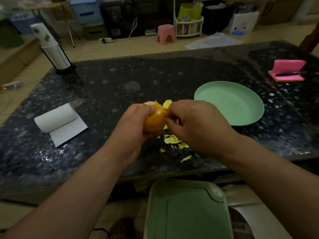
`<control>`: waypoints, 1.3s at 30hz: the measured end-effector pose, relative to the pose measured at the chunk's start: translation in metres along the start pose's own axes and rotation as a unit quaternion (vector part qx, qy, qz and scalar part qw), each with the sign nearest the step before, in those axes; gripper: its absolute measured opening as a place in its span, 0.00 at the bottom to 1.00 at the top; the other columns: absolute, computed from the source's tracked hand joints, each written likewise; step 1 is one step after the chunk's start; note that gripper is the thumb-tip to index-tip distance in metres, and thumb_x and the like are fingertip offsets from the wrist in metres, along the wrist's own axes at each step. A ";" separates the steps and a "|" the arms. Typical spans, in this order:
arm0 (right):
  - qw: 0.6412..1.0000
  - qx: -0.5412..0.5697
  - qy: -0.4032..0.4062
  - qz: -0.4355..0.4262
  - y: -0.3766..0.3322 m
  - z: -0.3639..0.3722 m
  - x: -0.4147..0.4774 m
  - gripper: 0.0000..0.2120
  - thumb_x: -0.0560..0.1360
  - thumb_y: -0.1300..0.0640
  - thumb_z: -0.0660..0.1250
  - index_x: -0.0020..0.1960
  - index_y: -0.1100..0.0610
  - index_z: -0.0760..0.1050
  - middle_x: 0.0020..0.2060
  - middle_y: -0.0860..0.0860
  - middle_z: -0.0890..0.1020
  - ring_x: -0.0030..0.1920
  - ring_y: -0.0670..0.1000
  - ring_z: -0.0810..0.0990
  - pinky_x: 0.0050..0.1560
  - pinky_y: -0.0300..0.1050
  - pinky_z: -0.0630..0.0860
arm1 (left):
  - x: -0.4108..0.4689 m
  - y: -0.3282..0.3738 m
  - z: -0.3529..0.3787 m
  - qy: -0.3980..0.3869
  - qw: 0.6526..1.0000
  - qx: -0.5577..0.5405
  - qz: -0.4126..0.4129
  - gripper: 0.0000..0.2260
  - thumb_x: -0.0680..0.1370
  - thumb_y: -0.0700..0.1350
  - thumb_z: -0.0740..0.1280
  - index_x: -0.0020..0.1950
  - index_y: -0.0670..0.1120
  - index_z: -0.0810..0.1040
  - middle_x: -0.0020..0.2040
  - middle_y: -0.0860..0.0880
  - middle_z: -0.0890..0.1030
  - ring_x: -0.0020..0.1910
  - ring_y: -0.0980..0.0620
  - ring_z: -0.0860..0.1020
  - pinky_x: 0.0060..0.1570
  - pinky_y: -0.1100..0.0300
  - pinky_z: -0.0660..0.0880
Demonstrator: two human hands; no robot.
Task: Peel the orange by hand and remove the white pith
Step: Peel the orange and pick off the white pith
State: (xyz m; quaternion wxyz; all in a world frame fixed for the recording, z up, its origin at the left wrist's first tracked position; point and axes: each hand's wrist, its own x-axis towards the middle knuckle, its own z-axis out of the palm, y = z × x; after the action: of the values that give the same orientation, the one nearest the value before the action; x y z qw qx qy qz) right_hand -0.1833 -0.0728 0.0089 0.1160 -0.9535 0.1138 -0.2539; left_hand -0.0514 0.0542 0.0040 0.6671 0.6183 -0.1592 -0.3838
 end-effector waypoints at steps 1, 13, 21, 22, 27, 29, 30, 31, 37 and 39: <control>1.000 -0.002 0.001 -0.002 -0.001 0.001 0.000 0.08 0.78 0.50 0.63 0.44 0.52 0.77 0.36 0.46 0.78 0.36 0.51 0.75 0.35 0.53 0.76 | 0.000 0.000 0.000 0.000 1.000 0.013 0.004 0.10 0.82 0.46 0.67 0.62 0.45 0.77 0.64 0.39 0.80 0.56 0.42 0.82 0.48 0.50 0.83; 0.993 0.072 0.067 0.060 -0.001 0.001 0.001 0.05 0.76 0.57 0.71 0.43 0.52 0.77 0.35 0.45 0.77 0.35 0.47 0.73 0.34 0.47 0.73 | -0.005 0.003 0.004 -0.020 0.997 -0.072 -0.003 0.12 0.82 0.45 0.65 0.64 0.43 0.76 0.62 0.36 0.81 0.49 0.44 0.83 0.45 0.49 0.84; 0.975 0.143 0.006 0.168 0.017 0.007 -0.002 0.04 0.83 0.54 0.68 0.57 0.48 0.80 0.41 0.43 0.82 0.39 0.45 0.80 0.42 0.52 0.81 | -0.003 0.006 -0.011 -0.098 0.975 -0.195 -0.046 0.33 0.74 0.52 0.69 0.78 0.41 0.71 0.65 0.35 0.80 0.46 0.40 0.83 0.38 0.55 0.81; 0.976 0.138 0.009 0.168 0.016 0.006 -0.002 0.03 0.83 0.52 0.68 0.53 0.48 0.81 0.40 0.44 0.82 0.39 0.45 0.80 0.43 0.53 0.80 | -0.002 0.005 -0.012 -0.106 0.974 -0.194 -0.045 0.35 0.74 0.53 0.70 0.79 0.41 0.70 0.67 0.35 0.79 0.47 0.40 0.83 0.39 0.55 0.81; 0.976 0.166 0.051 0.133 0.005 -0.004 0.004 0.07 0.80 0.56 0.70 0.57 0.48 0.81 0.49 0.43 0.83 0.50 0.44 0.81 0.51 0.47 0.80 | 0.001 0.005 -0.018 -0.122 0.976 -0.180 -0.028 0.38 0.67 0.52 0.74 0.75 0.40 0.74 0.64 0.35 0.81 0.48 0.40 0.84 0.39 0.53 0.81; 0.971 0.197 0.062 0.117 0.000 -0.011 0.004 0.06 0.81 0.55 0.71 0.57 0.49 0.82 0.47 0.42 0.84 0.50 0.43 0.82 0.48 0.41 0.79 | 0.002 0.006 -0.021 -0.133 0.977 -0.164 -0.018 0.41 0.64 0.51 0.78 0.75 0.40 0.74 0.63 0.37 0.81 0.49 0.41 0.84 0.41 0.52 0.82; 0.971 0.204 0.064 0.107 -0.002 -0.014 0.004 0.06 0.80 0.54 0.71 0.57 0.49 0.82 0.47 0.42 0.84 0.49 0.43 0.82 0.47 0.39 0.79 | 0.002 0.006 -0.021 -0.138 0.978 -0.157 -0.014 0.45 0.61 0.52 0.82 0.75 0.40 0.74 0.62 0.37 0.81 0.49 0.41 0.84 0.42 0.52 0.82; 0.972 0.205 0.062 0.098 -0.003 -0.015 0.004 0.06 0.80 0.54 0.72 0.57 0.49 0.83 0.47 0.42 0.84 0.49 0.42 0.82 0.47 0.36 0.78 | 0.003 0.006 -0.022 -0.142 0.978 -0.152 -0.010 0.48 0.59 0.54 0.84 0.75 0.40 0.74 0.62 0.38 0.81 0.50 0.42 0.84 0.42 0.52 0.82; 0.988 0.141 0.031 0.050 0.000 -0.018 0.003 0.06 0.80 0.52 0.72 0.56 0.49 0.84 0.46 0.41 0.84 0.44 0.42 0.79 0.45 0.39 0.77 | 0.006 0.004 -0.024 -0.160 0.980 -0.115 -0.004 0.30 0.63 0.50 0.78 0.64 0.45 0.82 0.60 0.40 0.83 0.49 0.44 0.84 0.39 0.52 0.82; 0.995 0.098 0.030 0.020 0.000 -0.019 0.002 0.05 0.80 0.52 0.71 0.54 0.50 0.84 0.45 0.43 0.84 0.44 0.44 0.79 0.43 0.45 0.78 | 0.006 0.003 -0.024 -0.157 0.983 -0.093 -0.003 0.29 0.64 0.51 0.76 0.64 0.45 0.81 0.59 0.40 0.83 0.48 0.44 0.84 0.39 0.52 0.82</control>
State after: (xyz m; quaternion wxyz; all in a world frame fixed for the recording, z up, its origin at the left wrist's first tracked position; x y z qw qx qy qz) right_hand -0.1910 -0.0765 0.0264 0.2108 -0.9270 0.1104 -0.2899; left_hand -0.0303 0.0669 0.0012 0.6873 0.4858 -0.2239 -0.4914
